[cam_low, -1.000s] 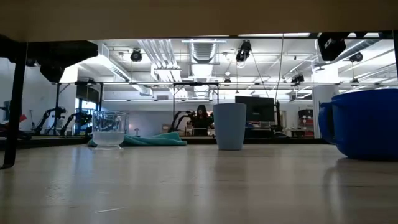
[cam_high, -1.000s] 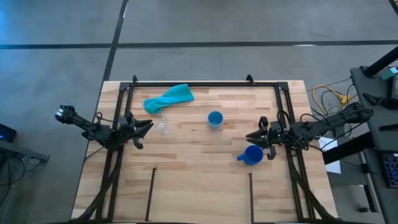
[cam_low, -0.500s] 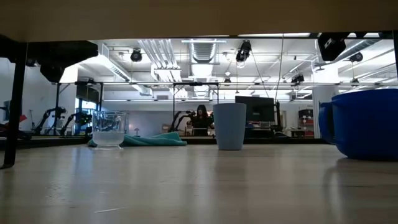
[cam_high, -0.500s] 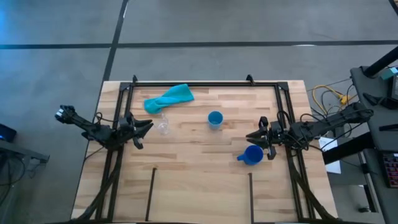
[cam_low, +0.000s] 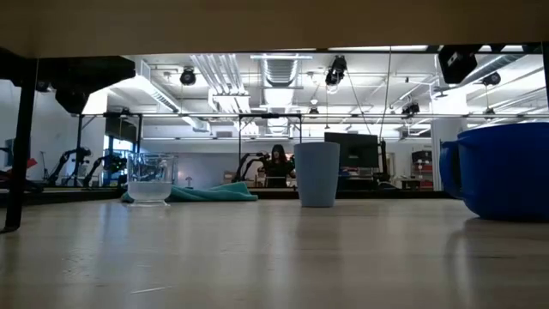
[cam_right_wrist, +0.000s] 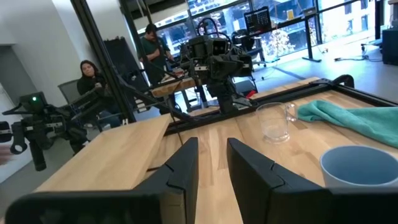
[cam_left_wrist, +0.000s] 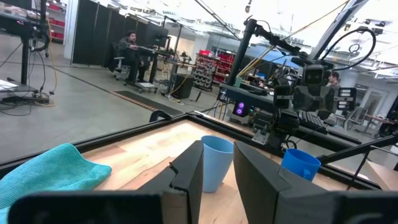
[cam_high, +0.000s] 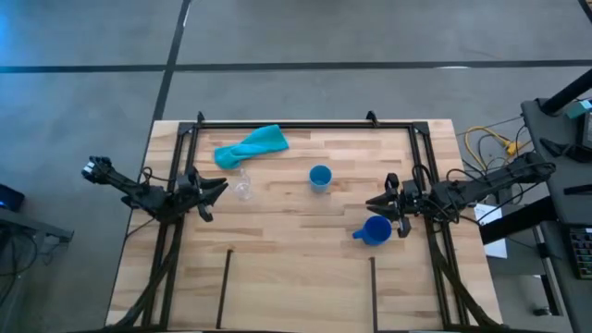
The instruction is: Stack small to large cups/mugs on shelf
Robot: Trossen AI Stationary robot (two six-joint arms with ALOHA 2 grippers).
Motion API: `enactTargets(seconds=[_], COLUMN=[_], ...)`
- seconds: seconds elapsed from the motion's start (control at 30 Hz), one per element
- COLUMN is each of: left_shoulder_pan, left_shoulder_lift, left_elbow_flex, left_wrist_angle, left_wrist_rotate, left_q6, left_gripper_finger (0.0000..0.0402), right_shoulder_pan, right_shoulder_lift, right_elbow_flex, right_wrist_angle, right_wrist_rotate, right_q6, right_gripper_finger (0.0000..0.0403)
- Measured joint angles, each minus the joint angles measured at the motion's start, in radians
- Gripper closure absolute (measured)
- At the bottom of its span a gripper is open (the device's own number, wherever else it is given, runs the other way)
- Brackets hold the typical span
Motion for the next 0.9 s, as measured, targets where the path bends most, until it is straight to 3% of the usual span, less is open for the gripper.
enactTargets(seconds=[0.2,0.63,0.77,0.9], left_shoulder_pan=[0.0,0.0,-0.001,-0.001], left_shoulder_lift=[0.0,0.002,0.036,0.137], left_elbow_flex=[0.0,0.03,0.166,0.352], left_wrist_angle=[0.0,0.061,0.066,0.021], left_wrist_rotate=[0.0,-0.024,0.008,-0.053], left_q6=[0.0,0.088,0.306,0.587], left_gripper_finger=[0.0327,0.0327,0.0327,0.0327], right_shoulder_pan=[0.0,0.0,-0.001,-0.001], right_shoulder_lift=[0.0,0.0,0.0,0.013], right_elbow_flex=[0.0,0.0,0.004,0.055], right_wrist_angle=[0.009,0.121,0.133,0.12], right_wrist_rotate=[0.005,0.032,0.034,0.034], right_q6=[0.014,0.253,0.381,0.347], right_gripper_finger=[0.0323,0.0323,0.0323,0.0323])
